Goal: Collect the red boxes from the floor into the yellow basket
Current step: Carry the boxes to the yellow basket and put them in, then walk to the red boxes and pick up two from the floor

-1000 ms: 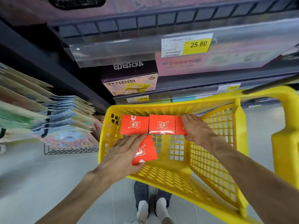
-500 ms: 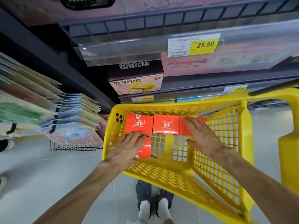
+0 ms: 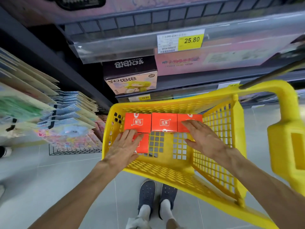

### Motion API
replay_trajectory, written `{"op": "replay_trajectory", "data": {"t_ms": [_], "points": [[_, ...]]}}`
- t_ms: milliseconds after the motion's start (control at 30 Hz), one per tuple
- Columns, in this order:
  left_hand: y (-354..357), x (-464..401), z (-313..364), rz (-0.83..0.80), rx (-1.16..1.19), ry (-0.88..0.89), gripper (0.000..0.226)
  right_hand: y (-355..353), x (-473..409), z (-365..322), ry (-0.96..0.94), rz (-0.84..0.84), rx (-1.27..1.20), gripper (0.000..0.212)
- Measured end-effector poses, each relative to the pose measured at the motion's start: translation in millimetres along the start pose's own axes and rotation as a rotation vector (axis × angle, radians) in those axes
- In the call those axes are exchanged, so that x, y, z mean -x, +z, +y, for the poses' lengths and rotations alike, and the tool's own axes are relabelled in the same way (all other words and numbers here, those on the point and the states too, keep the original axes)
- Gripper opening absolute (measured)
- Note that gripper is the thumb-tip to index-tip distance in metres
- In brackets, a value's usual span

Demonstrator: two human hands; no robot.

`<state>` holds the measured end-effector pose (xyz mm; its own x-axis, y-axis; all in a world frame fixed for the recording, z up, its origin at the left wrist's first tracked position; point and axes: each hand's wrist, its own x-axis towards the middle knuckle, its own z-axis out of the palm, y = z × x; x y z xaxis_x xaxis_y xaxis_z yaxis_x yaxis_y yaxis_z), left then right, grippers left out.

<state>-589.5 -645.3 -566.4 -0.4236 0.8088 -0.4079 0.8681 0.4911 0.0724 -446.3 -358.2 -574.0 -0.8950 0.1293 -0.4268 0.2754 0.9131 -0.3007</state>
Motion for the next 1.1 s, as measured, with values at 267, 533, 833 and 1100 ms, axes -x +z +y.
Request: {"op": "replay_trajectory", "data": {"t_ms": [267,533,833,1100], "points": [[-119.5,12.5,36.0,0.154,0.159,0.120,0.084,-106.5,79.3,-21.9,0.018,0.130,0.052,0.076],[-316.3,65.4,147.8,0.349,0.139,0.398,0.088,-254.0,273.8,-38.5,0.191,0.328,0.028,0.081],[-433.8,72.9,352.8,0.369,0.079,0.811,0.094,-321.4,506.8,12.6,0.512,0.572,0.025,0.080],[-481.4,9.6,578.5,0.369,-0.004,1.048,0.087,-330.5,678.0,131.3,0.775,0.718,0.054,0.079]]}}
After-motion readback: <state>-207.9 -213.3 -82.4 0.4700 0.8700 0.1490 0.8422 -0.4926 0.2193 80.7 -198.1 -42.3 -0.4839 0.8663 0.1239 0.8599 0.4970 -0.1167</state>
